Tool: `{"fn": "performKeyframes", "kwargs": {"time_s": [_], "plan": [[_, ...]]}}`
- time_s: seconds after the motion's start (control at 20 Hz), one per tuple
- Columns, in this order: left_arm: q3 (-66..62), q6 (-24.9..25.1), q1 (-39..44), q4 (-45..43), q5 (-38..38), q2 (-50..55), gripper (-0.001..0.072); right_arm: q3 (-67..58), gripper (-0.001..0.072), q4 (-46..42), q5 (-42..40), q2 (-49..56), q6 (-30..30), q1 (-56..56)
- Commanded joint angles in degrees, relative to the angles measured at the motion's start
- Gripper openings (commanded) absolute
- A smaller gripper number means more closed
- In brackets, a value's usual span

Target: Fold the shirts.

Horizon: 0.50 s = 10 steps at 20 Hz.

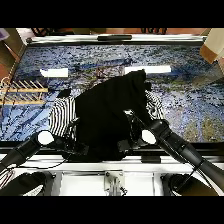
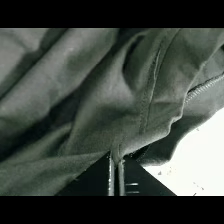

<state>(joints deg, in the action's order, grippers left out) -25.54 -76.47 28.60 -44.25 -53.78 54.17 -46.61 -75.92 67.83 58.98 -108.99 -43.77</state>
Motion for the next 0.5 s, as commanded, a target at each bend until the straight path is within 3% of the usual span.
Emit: {"fn": "performKeyframes", "kwargs": {"time_s": [0.0, 0.15, 0.2, 0.25, 0.45], "plan": [[0.1, 1.0, 0.3, 0.2, 0.9, 0.0, 0.0052, -0.1, 0.0505, 0.2, -1.3, 0.0, 3.2, 0.0], [0.1, 1.0, 0.3, 0.2, 2.3, 0.0, 0.0052, -0.1, 0.0506, 0.9, -1.2, 0.0, 6.2, 0.0], [0.1, 1.0, 0.3, 0.2, 2.8, 0.0, 0.0052, -0.1, 0.0546, 0.8, -1.2, 0.0, 6.5, 0.0], [0.1, 1.0, 0.3, 0.2, 3.2, 0.0, 0.0052, -0.1, 0.0656, 0.4, -1.1, 0.2, 6.5, 0.0], [0.1, 1.9, 0.3, 0.2, 3.3, 0.0, 0.0051, -0.1, 0.0661, 3.0, -0.7, 4.5, 13.0, 0.0]]}}
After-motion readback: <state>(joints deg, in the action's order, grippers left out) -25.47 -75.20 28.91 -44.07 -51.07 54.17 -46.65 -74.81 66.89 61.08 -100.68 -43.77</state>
